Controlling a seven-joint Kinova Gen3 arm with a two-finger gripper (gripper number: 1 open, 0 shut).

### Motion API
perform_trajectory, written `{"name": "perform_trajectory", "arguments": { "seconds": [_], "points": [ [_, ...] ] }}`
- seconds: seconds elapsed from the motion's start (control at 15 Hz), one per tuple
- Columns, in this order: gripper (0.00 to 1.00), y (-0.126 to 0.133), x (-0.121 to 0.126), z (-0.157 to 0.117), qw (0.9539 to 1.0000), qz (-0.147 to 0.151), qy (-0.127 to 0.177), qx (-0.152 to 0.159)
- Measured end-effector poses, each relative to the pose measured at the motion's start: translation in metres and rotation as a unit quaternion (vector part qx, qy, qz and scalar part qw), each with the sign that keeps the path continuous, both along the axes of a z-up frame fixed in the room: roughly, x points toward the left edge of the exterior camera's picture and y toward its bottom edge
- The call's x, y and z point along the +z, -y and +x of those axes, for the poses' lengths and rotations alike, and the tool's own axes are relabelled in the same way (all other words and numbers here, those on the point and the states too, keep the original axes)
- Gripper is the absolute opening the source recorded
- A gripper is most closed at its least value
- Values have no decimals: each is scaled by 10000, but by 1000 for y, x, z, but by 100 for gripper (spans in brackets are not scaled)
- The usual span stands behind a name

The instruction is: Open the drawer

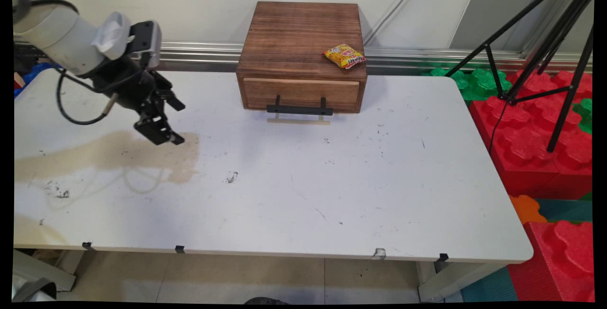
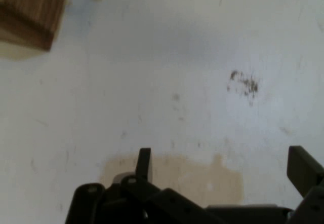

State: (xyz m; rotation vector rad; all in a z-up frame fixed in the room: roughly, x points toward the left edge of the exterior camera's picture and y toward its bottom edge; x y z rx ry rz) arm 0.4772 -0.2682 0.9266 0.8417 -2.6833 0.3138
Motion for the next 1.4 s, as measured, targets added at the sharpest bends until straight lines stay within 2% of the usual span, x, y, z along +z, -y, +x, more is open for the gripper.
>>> {"name": "perform_trajectory", "arguments": {
  "seconds": [0.73, 1.4],
  "points": [
    [100, 37, 0, -58, 9991, -376, -201, 5],
    [100, 77, -3, -110, 9970, -754, -168, 112]
  ]
}}
